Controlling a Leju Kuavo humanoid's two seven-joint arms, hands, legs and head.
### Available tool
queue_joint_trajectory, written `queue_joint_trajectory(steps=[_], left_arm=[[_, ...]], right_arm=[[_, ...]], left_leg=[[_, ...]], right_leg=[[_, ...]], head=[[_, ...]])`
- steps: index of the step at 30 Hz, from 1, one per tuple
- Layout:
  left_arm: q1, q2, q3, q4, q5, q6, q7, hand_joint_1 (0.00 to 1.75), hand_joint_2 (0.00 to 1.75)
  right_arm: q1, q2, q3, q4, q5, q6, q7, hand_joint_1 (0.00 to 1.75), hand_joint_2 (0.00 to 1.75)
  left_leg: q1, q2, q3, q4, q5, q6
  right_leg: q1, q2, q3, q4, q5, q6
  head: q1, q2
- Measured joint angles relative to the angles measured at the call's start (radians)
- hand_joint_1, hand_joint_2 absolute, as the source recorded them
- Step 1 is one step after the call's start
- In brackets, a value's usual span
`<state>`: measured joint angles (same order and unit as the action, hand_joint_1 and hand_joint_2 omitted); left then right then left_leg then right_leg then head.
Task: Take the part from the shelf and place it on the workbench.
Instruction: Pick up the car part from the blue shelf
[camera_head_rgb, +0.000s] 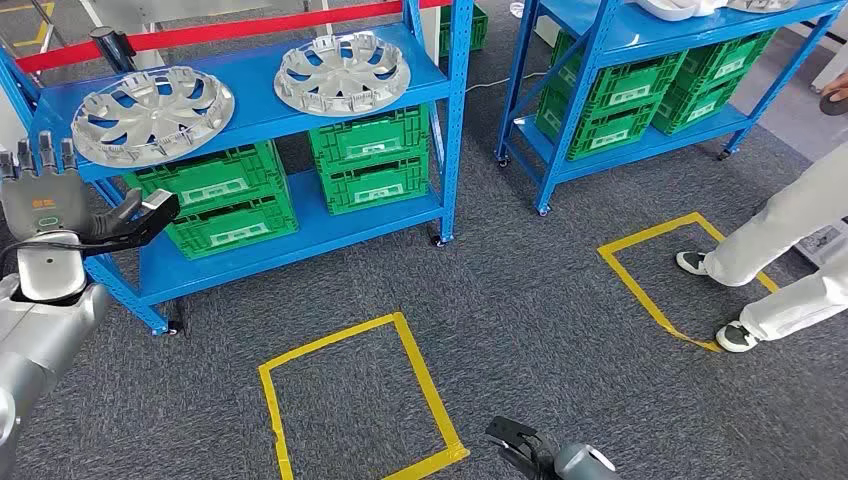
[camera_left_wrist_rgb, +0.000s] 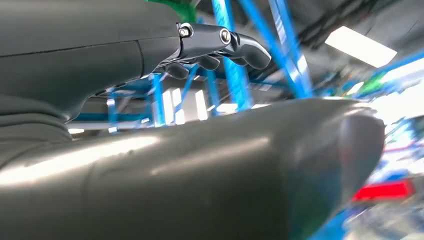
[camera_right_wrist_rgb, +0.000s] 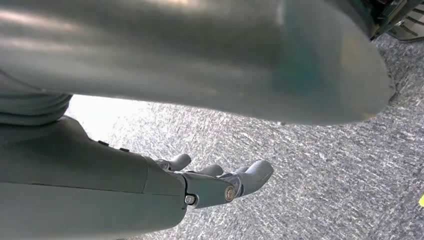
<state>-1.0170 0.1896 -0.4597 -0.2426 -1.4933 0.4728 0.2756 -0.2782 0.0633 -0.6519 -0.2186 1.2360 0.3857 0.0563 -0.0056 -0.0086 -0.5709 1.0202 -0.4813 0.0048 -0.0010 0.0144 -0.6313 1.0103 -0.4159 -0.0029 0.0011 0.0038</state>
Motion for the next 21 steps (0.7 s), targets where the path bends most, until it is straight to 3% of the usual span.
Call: queue_joint_trajectory(steps=[6, 21], left_arm=[[0.023, 0.002, 0.0, -0.008, -0.054, 0.101, -0.056, 0.0, 0.0], [0.037, -0.013, -0.001, -0.023, -0.047, 0.132, -0.122, 0.0, 0.0]], right_arm=[[0.002, 0.0, 0.0, 0.0, -0.002, 0.0, 0.004, 0.0, 0.0], [0.018, 0.0, 0.0, 0.0, -0.015, 0.0, 0.0, 0.0, 0.0]], left_leg=[[0.0, 0.0, 0.0, 0.0, 0.0, 0.0], [0.0, 0.001, 0.0, 0.0, 0.0, 0.0]], right_leg=[[0.0, 0.0, 0.0, 0.0, 0.0, 0.0], [0.0, 0.0, 0.0, 0.0, 0.0, 0.0]], head=[[0.0, 0.0], [0.0, 0.0]])
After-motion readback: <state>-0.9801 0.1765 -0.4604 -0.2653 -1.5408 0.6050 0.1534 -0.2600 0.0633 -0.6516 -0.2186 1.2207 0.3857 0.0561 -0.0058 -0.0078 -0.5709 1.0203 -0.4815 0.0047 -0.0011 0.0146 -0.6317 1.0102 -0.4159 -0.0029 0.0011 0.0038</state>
